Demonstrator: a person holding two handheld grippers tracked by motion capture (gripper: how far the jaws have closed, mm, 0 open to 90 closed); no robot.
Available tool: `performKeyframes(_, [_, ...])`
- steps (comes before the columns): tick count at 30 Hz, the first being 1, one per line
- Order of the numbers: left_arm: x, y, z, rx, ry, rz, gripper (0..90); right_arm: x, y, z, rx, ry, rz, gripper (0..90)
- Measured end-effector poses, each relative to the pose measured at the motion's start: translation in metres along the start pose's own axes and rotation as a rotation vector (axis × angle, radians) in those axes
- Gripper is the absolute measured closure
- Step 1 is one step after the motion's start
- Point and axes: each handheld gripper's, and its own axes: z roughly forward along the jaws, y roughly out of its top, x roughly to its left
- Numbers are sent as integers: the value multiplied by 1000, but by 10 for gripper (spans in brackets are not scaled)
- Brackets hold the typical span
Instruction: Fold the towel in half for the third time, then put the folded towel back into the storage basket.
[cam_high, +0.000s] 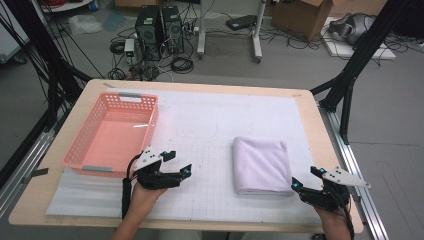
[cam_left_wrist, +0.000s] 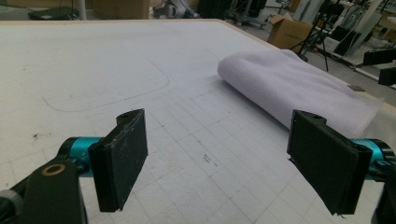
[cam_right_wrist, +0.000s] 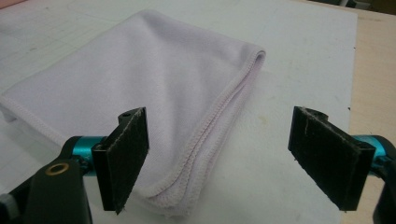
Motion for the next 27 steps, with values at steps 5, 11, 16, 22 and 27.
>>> performKeyframes(5, [-1, -2, 4, 24, -7, 4, 206, 0, 1, 1, 11, -3, -10, 191])
performKeyframes(11, [-4, -3, 8, 37, -7, 8, 192, 0, 0, 1, 19, -6, -6, 191])
performKeyframes(16, [-4, 3, 19, 34, -25, -19, 180, 0, 0, 1, 22, -6, -2, 191])
performKeyframes(22, [-4, 16, 36, 37, -47, -22, 204, 0, -1, 3, 34, 1, 8, 192])
performKeyframes(27, [-13, 32, 61, 64, -62, 30, 198, -1, 0, 3, 30, 5, 17, 192])
